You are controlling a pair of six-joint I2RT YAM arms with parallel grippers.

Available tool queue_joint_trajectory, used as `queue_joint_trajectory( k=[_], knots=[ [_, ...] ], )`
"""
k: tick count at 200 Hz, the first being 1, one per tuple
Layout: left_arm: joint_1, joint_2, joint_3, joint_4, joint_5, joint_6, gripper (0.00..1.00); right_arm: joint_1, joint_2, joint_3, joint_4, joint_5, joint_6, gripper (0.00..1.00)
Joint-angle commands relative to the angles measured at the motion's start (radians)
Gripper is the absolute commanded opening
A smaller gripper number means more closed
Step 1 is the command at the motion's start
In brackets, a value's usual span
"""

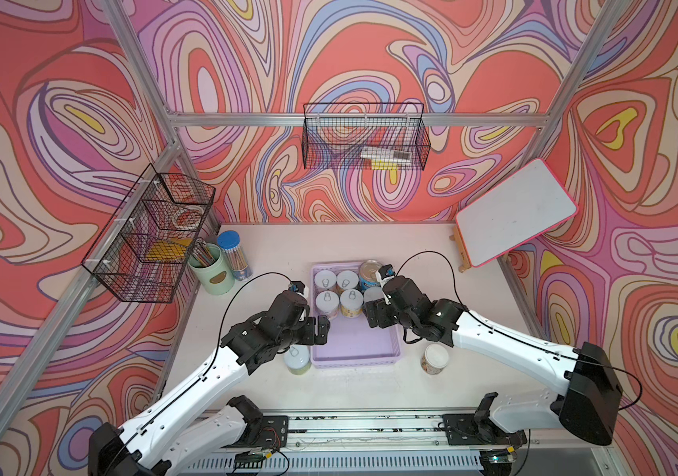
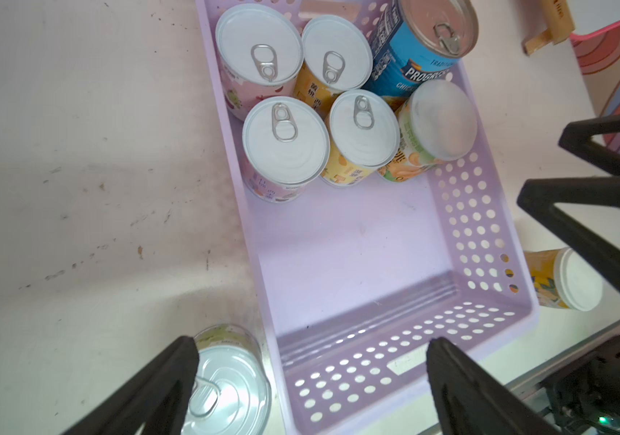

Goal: Put the canned food in the basket
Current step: Pick up the canned food from the center of the board.

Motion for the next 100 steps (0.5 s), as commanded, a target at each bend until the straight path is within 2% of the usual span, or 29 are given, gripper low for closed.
queue_joint_trajectory(
  k=[1,17,44,100],
  knots=[
    [-0.066,-0.011,0.056,-0.255,-0.212,-0.119,0.99,-0.005,-0.029,0.013,-0.019,-0.105,0.032,0.98],
    [-0.073,-0.012,0.063,-0.356,-0.253,-0.205,0.99,-0.004,-0.038,0.009,0.024,-0.192,0.033,0.98],
    [-0.064,0.011,0.063,-0.414,-0.300,-0.248,0.99,-0.005,-0.031,0.013,0.080,-0.287,0.022,0.98],
    [0.140,0.028,-0.020,-0.279,-0.097,-0.190,0.99,-0.005,-0.023,0.000,0.147,-0.323,0.016,0.98]
  ],
)
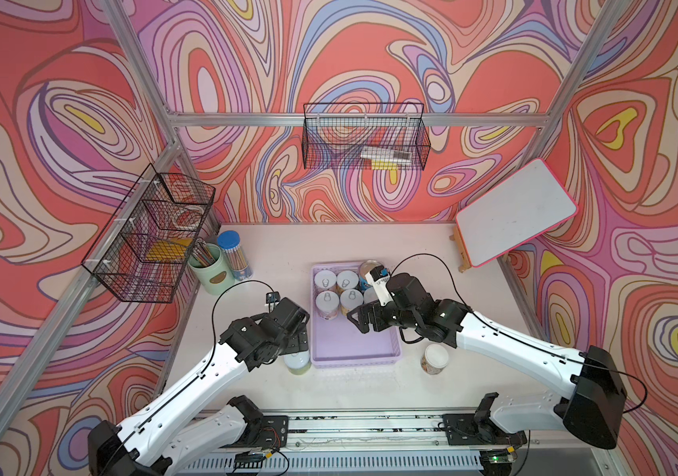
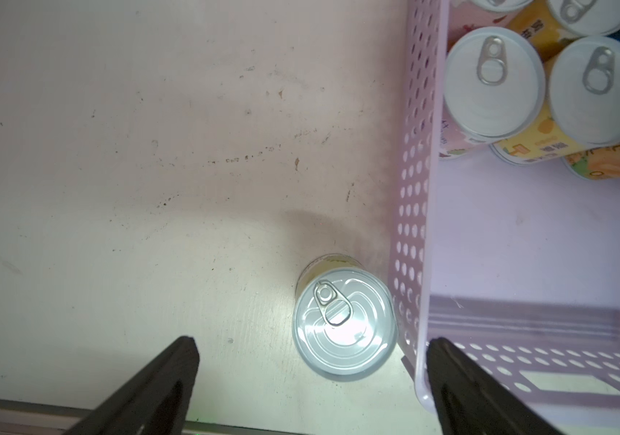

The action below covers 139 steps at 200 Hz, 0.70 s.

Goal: Put the canned food in the basket
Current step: Pick up the canned food from the center of the board.

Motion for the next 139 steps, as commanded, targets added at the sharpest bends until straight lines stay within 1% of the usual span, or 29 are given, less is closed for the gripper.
queue_joint_trajectory(
  k=[1,23,88,139],
  knots=[
    [0.067,0.007,-0.041,0.039,0.082,0.018,0.99,-0.004,-0.008,-0.001,0.047,-0.034,-0.005,0.98],
    [0.104,0.064,-0.052,0.092,0.142,0.052,0.99,-0.003,0.005,0.001,0.053,-0.058,0.001,0.98],
    [0.131,0.208,-0.046,0.180,0.165,0.093,0.99,-0.004,0.004,-0.009,0.067,-0.085,0.003,0.98],
    [0.131,0.254,-0.071,0.214,0.213,0.102,0.99,-0.003,0.018,-0.001,0.076,-0.115,0.000,0.98]
  ],
)
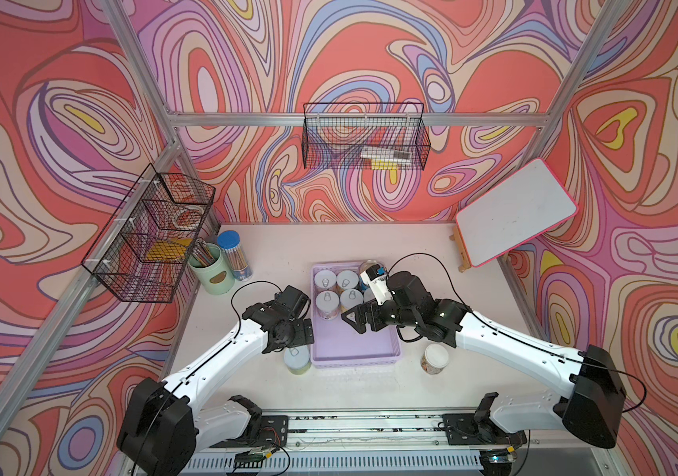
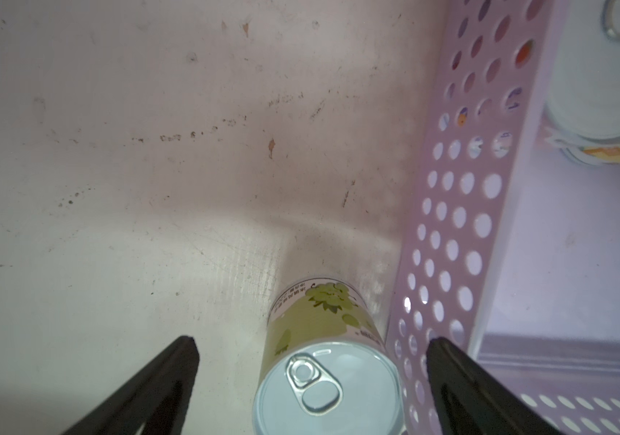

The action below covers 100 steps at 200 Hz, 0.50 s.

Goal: Put the canned food in the basket
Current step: Pick up the canned food from the center of the board.

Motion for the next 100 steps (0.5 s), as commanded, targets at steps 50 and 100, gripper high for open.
queue_joint_trajectory(
  k=[50,100],
  knots=[
    [0.004,0.041,-0.035,0.015,0.073,0.039,0.99,-0.004,0.038,0.006,0.040,-0.065,-0.005,0.98],
    [0.002,0.010,-0.077,0.010,0.109,0.029,0.99,-0.004,0.064,0.000,0.059,-0.094,-0.002,0.98]
  ],
)
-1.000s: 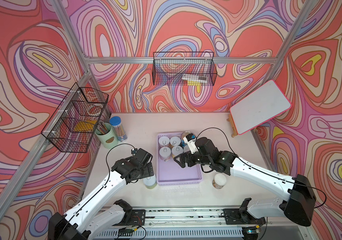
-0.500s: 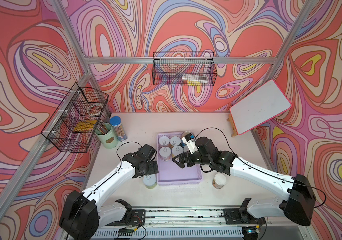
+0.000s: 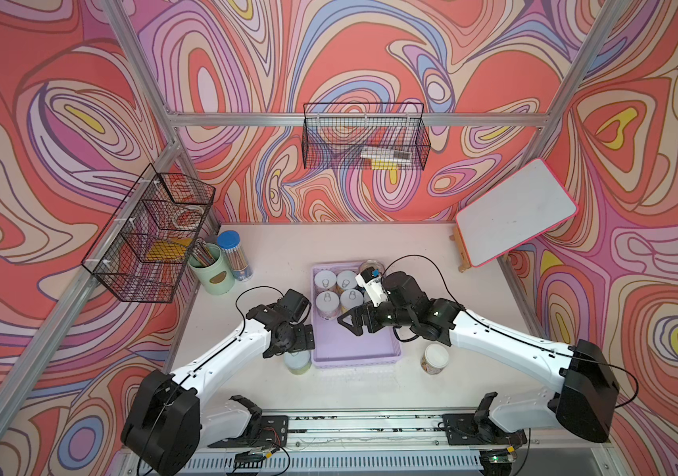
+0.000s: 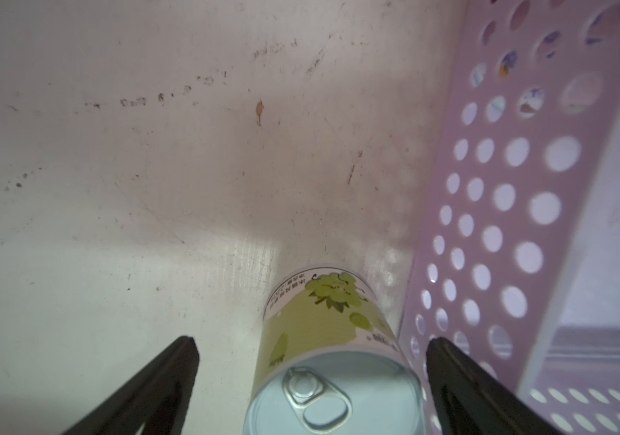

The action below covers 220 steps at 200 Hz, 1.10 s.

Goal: Put the canned food in the basket
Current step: Pick up the canned food from the center of the board.

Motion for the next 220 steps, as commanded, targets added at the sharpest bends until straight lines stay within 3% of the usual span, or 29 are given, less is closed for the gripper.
queue_joint_trajectory(
  k=[1,41,89,139,220],
  knots=[
    [-0.003,-0.016,-0.032,-0.004,0.051,0.007,0.99,-0.004,0.017,0.000,0.031,-0.026,-0.001,0.98],
    [-0.005,-0.019,-0.050,-0.018,0.051,0.007,0.99,-0.003,0.021,0.001,0.031,-0.027,-0.005,0.98],
    [-0.007,-0.035,-0.044,-0.082,-0.055,-0.022,0.96,-0.004,0.033,0.004,0.043,-0.041,-0.001,0.98],
    [-0.011,-0.022,-0.035,-0.105,-0.086,-0.035,0.92,-0.005,0.039,0.016,0.042,-0.058,-0.003,0.98],
    [-0.104,-0.045,-0.042,-0.151,-0.118,-0.118,0.94,0.001,0.056,0.010,0.093,-0.144,0.002,0.98]
  ],
)
